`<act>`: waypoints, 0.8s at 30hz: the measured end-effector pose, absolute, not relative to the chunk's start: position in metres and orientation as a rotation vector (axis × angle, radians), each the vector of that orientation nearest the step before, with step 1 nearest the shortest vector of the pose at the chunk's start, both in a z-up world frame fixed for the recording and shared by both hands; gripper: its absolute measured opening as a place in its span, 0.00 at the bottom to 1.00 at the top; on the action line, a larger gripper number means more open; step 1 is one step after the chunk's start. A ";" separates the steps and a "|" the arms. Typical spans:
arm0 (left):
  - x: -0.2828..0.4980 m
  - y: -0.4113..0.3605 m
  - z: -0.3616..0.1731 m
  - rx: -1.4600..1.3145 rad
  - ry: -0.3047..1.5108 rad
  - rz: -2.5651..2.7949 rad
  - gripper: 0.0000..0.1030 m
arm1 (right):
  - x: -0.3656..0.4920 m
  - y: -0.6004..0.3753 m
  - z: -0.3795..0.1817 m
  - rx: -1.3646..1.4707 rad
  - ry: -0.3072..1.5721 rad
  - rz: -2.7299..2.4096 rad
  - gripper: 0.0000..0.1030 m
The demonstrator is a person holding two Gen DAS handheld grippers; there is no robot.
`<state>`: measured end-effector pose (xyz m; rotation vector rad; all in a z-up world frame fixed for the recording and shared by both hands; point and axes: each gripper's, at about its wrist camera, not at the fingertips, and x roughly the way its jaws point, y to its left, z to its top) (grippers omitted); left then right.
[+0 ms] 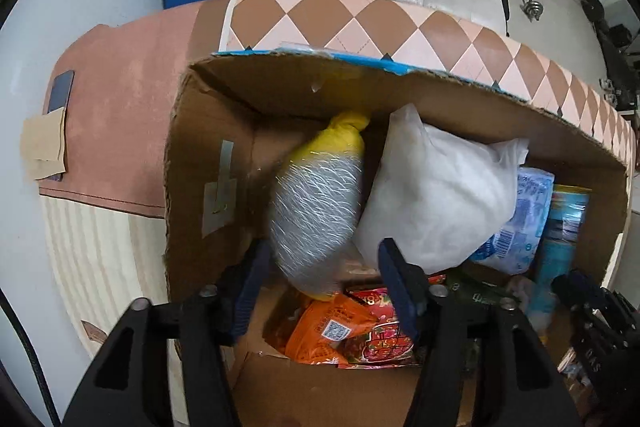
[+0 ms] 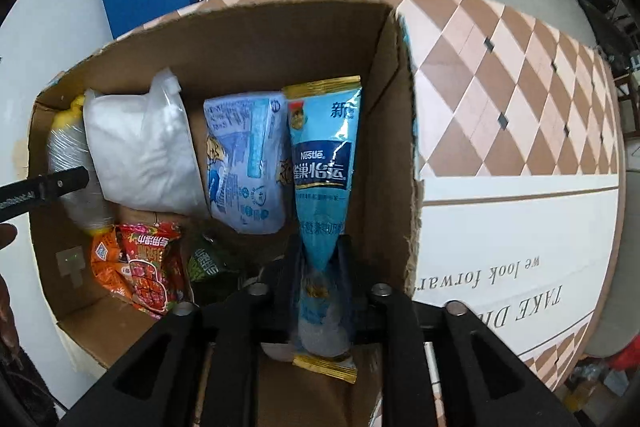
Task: Organize soft objects
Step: 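Lower the scrubber and tube into the box and open both grippers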
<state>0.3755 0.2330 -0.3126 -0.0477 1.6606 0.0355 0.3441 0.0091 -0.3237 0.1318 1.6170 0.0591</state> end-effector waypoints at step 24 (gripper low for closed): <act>0.280 0.211 -0.241 -0.015 1.410 0.098 0.99 | 0.287 0.036 -0.265 0.087 1.528 0.078 1.00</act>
